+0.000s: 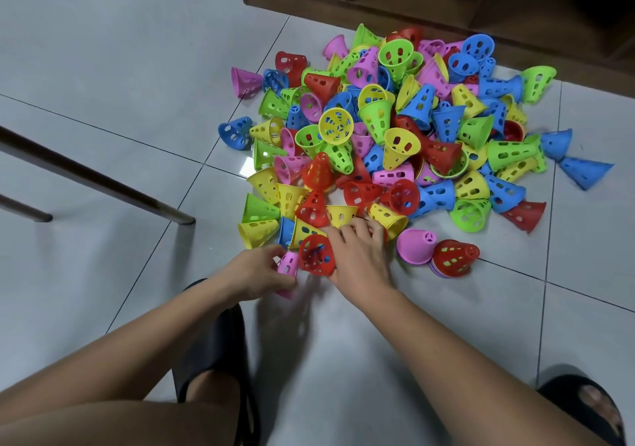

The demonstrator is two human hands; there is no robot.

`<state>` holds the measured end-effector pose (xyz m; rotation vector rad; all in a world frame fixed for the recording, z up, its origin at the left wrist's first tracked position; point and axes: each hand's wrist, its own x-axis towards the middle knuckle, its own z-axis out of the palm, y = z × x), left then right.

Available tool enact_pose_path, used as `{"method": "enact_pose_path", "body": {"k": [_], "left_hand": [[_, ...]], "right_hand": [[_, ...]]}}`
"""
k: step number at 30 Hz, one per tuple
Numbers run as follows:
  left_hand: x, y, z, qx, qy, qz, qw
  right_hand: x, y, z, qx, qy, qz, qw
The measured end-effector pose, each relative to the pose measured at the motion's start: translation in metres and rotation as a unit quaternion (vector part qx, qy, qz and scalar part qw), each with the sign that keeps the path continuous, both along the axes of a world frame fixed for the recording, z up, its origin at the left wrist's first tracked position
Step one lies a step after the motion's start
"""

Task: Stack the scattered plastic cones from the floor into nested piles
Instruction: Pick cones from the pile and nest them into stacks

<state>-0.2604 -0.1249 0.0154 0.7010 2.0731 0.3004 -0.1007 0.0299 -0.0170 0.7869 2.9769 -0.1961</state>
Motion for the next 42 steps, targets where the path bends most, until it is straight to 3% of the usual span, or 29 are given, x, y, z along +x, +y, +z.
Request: {"method": "enact_pose_path", "body": {"k": [8, 15, 20, 27, 33, 42], "left_hand": [[-0.006, 0.006, 0.002, 0.055, -0.01, 0.009, 0.998], [0.004, 0.006, -0.003, 0.094, -0.059, 0.034, 0.993], [-0.003, 0.018, 0.009, 0.137, -0.065, 0.058, 0.987], [0.006, 0.067, 0.044, 0.22, -0.083, 0.05, 0.971], [0.038, 0.123, 0.063, 0.289, -0.033, -0.043, 0.956], [0.09, 0.183, 0.043, 0.365, 0.055, -0.228, 0.901]], "right_hand": [[0.024, -0.007, -0.003, -0.054, 0.049, 0.022, 0.997], [0.031, -0.016, 0.004, -0.179, 0.091, 0.059, 0.978], [0.034, 0.0, 0.022, -0.172, 0.157, -0.021, 0.972], [0.066, 0.05, 0.061, -0.306, 0.259, -0.162, 0.902], [0.105, 0.082, 0.081, -0.271, 0.357, -0.268, 0.853], [0.166, 0.096, 0.052, -0.26, 0.365, -0.409, 0.795]]}}
